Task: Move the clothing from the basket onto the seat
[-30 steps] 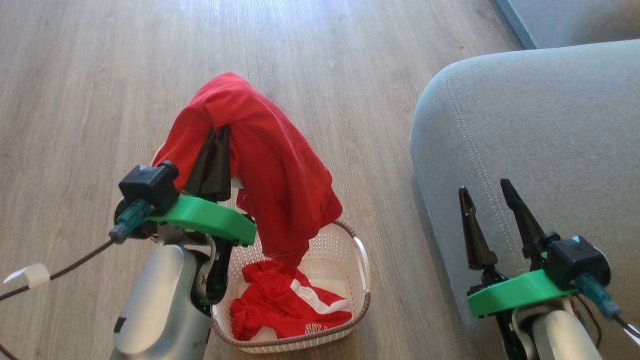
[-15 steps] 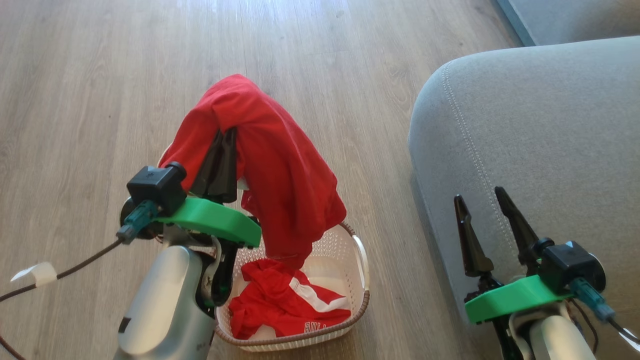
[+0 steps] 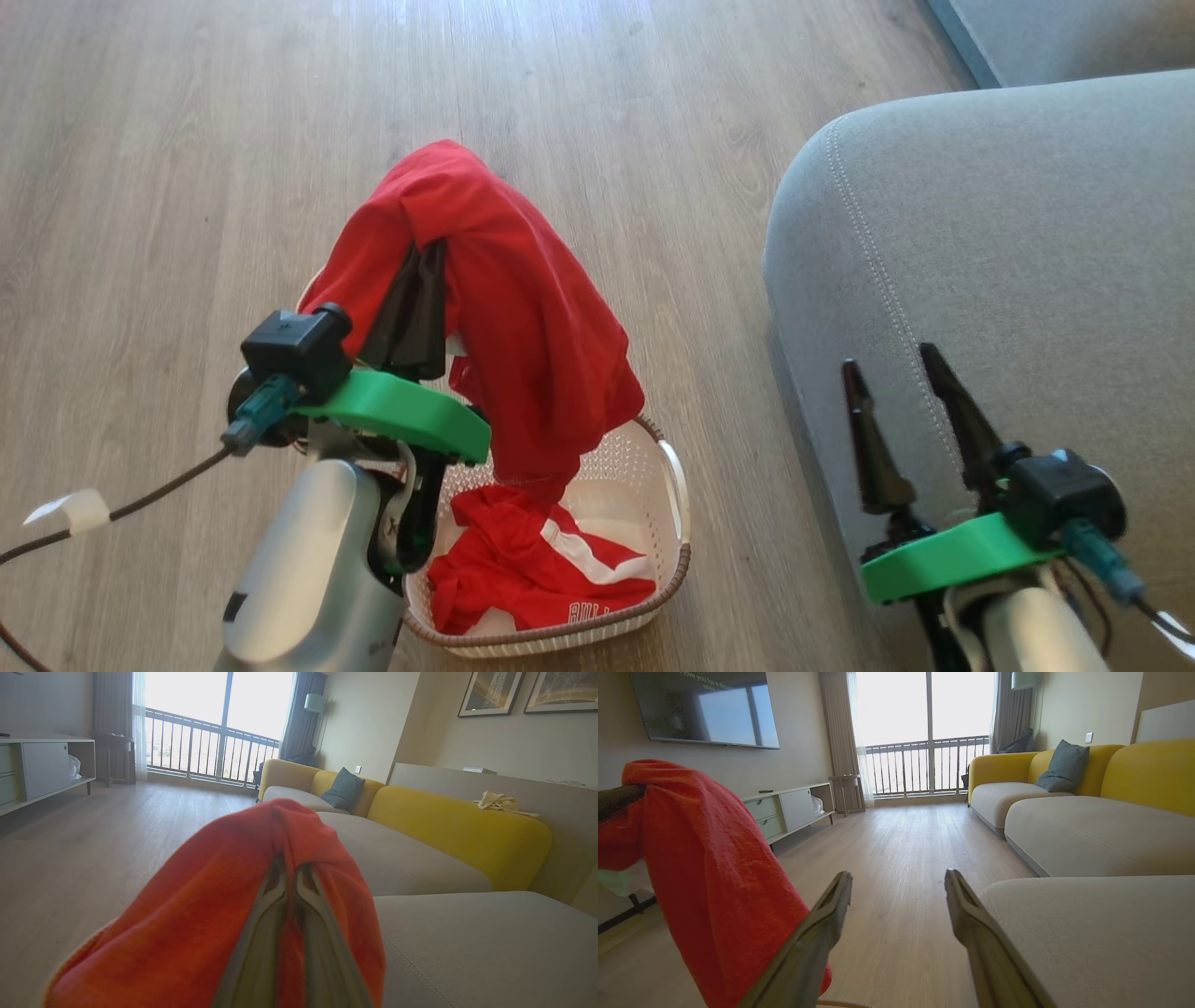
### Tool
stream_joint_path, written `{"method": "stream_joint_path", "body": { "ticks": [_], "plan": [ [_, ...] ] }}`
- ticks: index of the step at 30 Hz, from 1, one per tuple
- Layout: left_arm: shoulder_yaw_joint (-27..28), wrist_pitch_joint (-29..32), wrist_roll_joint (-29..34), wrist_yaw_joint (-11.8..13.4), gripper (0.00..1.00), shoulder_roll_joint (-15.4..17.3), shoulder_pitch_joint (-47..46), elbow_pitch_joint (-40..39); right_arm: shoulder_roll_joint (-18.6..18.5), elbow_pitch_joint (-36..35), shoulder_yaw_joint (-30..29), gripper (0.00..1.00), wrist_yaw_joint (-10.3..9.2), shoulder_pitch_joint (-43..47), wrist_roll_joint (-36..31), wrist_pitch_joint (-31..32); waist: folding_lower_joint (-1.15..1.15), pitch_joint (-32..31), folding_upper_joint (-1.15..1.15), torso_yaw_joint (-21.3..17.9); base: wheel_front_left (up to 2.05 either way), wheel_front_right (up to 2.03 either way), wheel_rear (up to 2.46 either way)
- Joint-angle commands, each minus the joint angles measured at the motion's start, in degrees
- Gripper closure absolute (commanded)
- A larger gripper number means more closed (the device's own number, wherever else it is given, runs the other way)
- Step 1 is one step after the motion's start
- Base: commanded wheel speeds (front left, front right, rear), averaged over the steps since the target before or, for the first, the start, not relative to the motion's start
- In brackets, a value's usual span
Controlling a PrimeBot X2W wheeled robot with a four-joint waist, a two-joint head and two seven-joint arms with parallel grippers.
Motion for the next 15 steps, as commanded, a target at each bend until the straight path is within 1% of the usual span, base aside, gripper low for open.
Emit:
{"method": "stream_joint_path", "body": {
  "ticks": [1,4,9,12,15],
  "plan": [
    [1.38,-0.71,-0.11,0.05,1.00,0.75,-1.96,-1.97,-0.20,-2.55,2.64,0.00,0.00,-1.60,-0.16,-0.29,0.00,0.01,0.00,-0.03,0.00,0.00,0.00],
    [0.41,-0.71,-0.56,-0.71,1.00,0.75,-1.86,-1.67,-0.20,-3.12,5.46,0.00,0.00,-1.89,-1.95,-0.29,0.00,0.08,0.00,0.01,0.00,0.00,0.00],
    [-2.33,-0.71,-1.60,-1.90,1.00,0.75,-1.84,-1.94,-0.20,-2.90,8.55,0.00,0.00,-2.91,-2.60,-0.29,0.00,0.27,0.00,0.25,0.00,0.00,0.00],
    [-4.95,-0.71,-2.38,-2.66,1.00,0.75,-1.75,-2.03,-0.20,-1.17,10.25,0.00,0.00,-4.26,-4.75,-0.29,0.00,0.34,0.00,0.57,0.00,0.00,0.00],
    [-8.12,-0.71,-2.91,-3.61,1.00,0.75,-1.64,-2.07,-0.20,0.54,11.85,0.00,0.00,-5.67,-5.23,-0.29,0.00,0.35,0.00,1.01,0.00,0.00,0.00]
  ]
}}
